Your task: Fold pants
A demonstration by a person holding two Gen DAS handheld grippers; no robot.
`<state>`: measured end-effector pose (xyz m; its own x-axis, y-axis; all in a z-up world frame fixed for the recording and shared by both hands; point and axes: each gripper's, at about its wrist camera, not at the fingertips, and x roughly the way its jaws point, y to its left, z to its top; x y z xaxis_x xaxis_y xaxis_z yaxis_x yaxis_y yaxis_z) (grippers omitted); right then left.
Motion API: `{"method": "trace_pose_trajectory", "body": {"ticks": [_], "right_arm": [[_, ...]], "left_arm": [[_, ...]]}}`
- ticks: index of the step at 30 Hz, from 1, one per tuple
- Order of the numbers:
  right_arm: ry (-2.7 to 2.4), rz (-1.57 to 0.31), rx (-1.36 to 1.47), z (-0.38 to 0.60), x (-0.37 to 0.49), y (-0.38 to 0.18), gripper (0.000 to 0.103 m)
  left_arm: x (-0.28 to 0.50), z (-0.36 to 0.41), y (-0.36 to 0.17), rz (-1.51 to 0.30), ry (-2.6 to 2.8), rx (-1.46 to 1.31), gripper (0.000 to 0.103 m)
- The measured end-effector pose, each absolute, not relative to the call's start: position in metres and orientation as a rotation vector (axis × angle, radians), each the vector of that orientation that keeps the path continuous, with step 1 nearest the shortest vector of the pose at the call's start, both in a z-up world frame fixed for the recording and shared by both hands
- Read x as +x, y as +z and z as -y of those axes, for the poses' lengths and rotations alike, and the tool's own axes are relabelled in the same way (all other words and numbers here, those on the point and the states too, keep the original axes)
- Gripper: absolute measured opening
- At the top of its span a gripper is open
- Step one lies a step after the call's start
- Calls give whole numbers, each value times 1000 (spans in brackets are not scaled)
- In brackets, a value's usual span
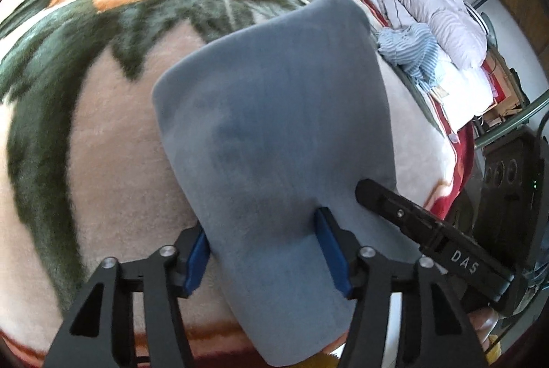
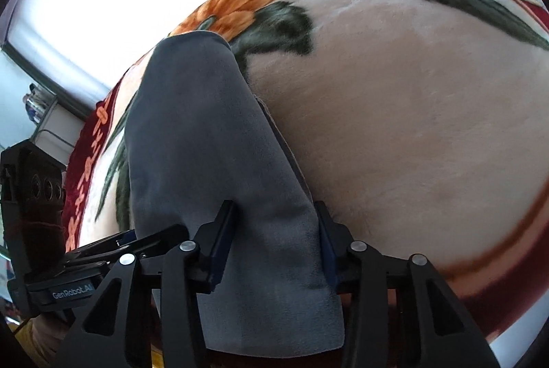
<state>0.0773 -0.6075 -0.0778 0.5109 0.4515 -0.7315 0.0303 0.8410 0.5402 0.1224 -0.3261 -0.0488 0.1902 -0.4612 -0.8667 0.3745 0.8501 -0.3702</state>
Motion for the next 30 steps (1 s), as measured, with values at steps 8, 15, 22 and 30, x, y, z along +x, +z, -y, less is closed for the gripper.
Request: {"method": "trace_pose_trajectory", "body": {"ticks": [8, 15, 22, 30], "right_arm": [[264, -944, 561, 605, 62, -58, 21], [291, -891, 574, 588, 50, -29, 20], [333, -862, 586, 552, 39, -7, 20], [400, -832, 578, 486, 26, 19, 20]], "left_arm": [[121, 308, -36, -1230, -620, -153, 31], [112, 293, -2, -1163, -649, -106, 27], [110, 245, 25, -1134, -632, -143, 27], [100, 170, 53, -1083, -600, -149, 27]]}}
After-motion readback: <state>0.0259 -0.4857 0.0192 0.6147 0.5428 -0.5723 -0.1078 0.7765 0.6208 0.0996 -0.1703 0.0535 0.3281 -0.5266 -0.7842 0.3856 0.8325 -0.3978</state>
